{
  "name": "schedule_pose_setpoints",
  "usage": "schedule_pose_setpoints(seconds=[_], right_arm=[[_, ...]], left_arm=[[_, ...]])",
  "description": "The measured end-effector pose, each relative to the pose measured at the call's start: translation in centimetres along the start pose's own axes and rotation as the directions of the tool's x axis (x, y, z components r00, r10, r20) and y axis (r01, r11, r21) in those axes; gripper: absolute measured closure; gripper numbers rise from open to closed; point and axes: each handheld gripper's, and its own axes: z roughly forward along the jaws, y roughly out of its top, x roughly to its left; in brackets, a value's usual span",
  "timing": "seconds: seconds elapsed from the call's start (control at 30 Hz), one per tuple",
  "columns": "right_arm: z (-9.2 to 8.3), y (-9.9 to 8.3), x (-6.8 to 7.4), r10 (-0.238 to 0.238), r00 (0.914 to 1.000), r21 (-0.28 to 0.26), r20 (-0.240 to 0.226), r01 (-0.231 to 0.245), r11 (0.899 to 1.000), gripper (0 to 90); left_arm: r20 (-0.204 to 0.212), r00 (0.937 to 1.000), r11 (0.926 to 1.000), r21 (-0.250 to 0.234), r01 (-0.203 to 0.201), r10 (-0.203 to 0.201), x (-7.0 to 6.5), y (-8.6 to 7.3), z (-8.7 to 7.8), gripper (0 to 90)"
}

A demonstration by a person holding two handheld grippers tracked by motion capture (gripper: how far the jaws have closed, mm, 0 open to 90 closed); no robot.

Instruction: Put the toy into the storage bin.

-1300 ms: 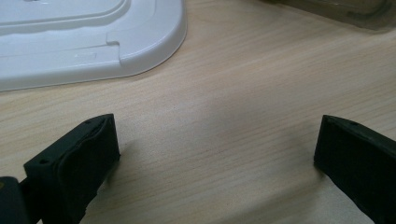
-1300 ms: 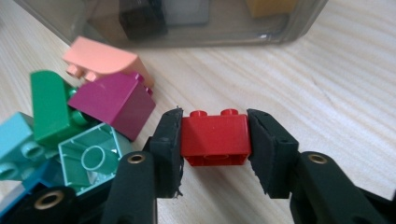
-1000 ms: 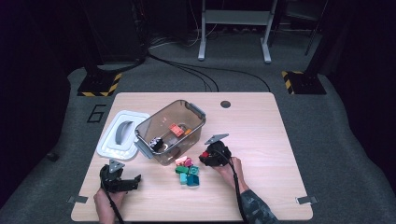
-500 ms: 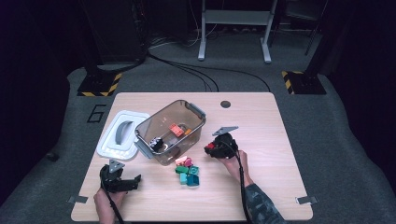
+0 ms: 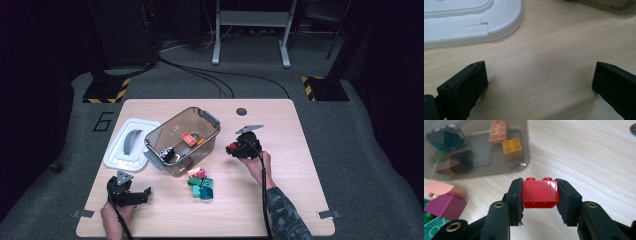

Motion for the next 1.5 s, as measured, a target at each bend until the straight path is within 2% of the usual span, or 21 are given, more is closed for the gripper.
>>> schedule_pose_setpoints(seconds=[0.27, 0.6, 0.8, 0.93, 1.5], right_arm=[[-0.5, 1.4, -1.2, 0.012, 0.9997, -0.011, 0.020, -0.012, 1.000, 59.0], [-0.8, 4.0, -1.8, -0.009, 0.9991, -0.034, 0.041, 0.010, 0.999, 59.0], [-0.8, 5.4, -1.9, 0.001, 0.9989, -0.045, 0.046, 0.001, 0.999, 59.0], [-0.8, 6.5, -1.9, -0.013, 0.9986, -0.056, 0.052, 0.016, 0.998, 59.0], [-1.3, 9.2, -1.7, -0.023, 0.9975, -0.082, 0.066, 0.028, 0.996, 59.0]], left_arm=[[0.000, 1.0000, 1.0000, -0.003, 0.001, -0.001, 0.0, 0.0, 0.0, 0.0], [0.001, 1.0000, 1.0000, 0.006, -0.001, 0.001, 0.0, 0.0, 0.0, 0.0], [0.001, 1.0000, 1.0000, 0.005, -0.001, 0.001, 0.0, 0.0, 0.0, 0.0], [0.001, 1.0000, 1.0000, 0.006, -0.001, 0.001, 0.0, 0.0, 0.0, 0.0], [0.000, 1.0000, 1.0000, -0.003, 0.001, -0.001, 0.0, 0.0, 0.0, 0.0]])
